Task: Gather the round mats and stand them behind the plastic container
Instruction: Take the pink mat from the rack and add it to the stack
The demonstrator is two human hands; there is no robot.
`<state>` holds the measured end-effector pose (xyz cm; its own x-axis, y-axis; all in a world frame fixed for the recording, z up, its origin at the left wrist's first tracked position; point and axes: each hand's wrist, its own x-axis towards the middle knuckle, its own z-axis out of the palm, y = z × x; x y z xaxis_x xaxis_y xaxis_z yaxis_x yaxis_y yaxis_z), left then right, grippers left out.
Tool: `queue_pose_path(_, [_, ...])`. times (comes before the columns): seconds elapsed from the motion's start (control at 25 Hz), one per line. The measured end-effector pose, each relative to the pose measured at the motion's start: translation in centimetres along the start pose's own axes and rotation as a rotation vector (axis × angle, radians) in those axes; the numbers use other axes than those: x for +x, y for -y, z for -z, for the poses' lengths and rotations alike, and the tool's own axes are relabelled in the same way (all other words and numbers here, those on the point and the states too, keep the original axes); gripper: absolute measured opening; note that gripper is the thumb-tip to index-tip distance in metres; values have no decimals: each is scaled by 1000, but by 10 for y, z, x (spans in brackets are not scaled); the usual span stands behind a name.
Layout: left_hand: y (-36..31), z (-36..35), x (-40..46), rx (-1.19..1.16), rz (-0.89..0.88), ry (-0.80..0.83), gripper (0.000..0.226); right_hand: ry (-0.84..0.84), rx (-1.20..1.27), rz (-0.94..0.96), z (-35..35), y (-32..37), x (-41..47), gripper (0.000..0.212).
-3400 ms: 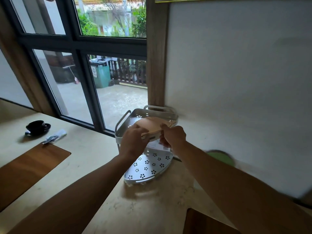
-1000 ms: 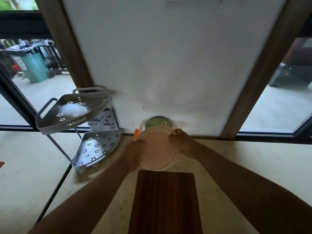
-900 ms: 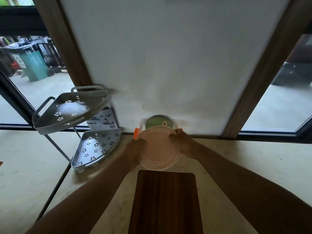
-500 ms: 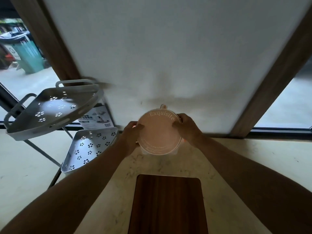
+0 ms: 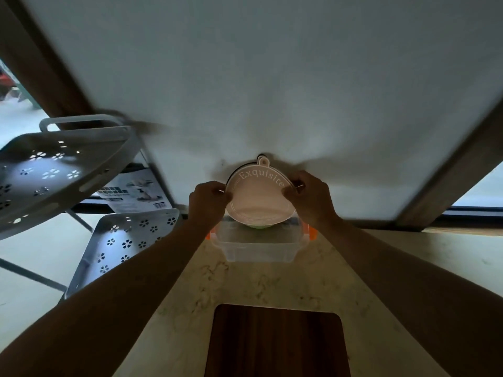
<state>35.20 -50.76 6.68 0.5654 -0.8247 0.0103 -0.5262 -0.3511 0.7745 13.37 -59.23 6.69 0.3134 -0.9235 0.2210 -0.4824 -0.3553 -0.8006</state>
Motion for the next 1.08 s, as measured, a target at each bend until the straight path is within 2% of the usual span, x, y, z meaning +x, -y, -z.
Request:
queue_pose_path(0.28, [21,-22,9,299,-105,-60,18,-41,-145,109,-21,-34,-5,18])
queue_pose_path(0.48, [27,-34,11,396,-153,-71,21,-92,-218,146,-27,-38,-2,18])
queue_pose_path(0.68, [31,-40,11,393,-127,-90,26,-67,-188,140,-32,-39,2,21])
queue_pose_path(0.88, [33,-41,8,383,-159,-109,27,-116,-211,150,-33,-39,-2,19])
queue_pose_path(1.08, [34,-42,5,244,-120,-174,26,-59,-307,125,-35,-38,-3,19])
